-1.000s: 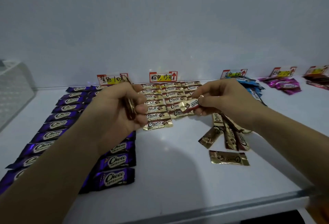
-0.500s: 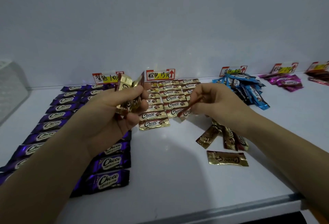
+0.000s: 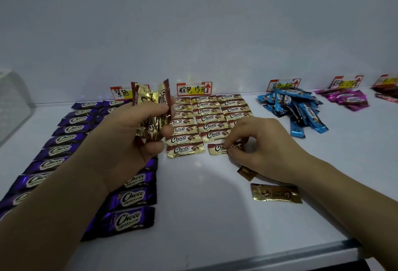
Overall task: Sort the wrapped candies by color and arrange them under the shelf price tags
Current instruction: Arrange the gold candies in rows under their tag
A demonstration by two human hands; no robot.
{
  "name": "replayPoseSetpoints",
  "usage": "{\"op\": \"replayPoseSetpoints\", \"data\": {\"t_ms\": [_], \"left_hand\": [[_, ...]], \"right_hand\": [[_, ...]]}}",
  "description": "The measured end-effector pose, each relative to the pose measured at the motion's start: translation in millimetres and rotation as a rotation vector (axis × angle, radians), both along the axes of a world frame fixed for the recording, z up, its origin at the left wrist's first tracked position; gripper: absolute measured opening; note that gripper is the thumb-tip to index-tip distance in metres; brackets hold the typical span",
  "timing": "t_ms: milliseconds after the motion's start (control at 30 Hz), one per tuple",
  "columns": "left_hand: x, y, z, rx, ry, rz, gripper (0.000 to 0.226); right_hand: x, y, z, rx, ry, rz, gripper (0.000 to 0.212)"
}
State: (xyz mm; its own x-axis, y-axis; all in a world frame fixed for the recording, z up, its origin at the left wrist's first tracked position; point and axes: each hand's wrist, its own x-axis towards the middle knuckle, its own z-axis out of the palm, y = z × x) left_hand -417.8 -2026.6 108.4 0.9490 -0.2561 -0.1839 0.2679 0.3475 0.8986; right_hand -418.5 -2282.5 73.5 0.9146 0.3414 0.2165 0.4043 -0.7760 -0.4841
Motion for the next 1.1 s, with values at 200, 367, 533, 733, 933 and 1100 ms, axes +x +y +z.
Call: {"op": "replayPoseSetpoints", "data": {"t_ms": [200,367,533,733,933,1100], "left_hand": [[-8.3,-3.6,3.3,0.062,-0.093,0.019,0.019],[-9.8,-3.3,3.1,0.108,-0.157,0.009,0.021],[-12.7,-4.9,2.0,0.215,-0.26,0.043,0.018],[-22.7,-15.3,3.8,0.68,-0.571,0.142,0.035],[-28.9,-27.8,-0.8,0.705,-0.593,0.135,0.033],[-33.8,-32.6,-4.6,0.674,-0.623,0.095,0.027]], "right_hand": [[-0.2,4.8,-5.7,-0.021,-0.072,-0.017,0.016],[-0.6,7.8,-6.7,-0.074,-0.091,-0.023,0.016],[-3.1,-5.4,13.2,0.048,-0.177,-0.112,0.015],[-31.8,-46.0,12.3,-0.014,0.063,-0.091,0.044],[-63.8,-48.2,-7.9,-0.166,-0.003,0.079,0.037],[-68.2,-57.8,-6.5,-0.137,-0.019,0.097,0.029]]}}
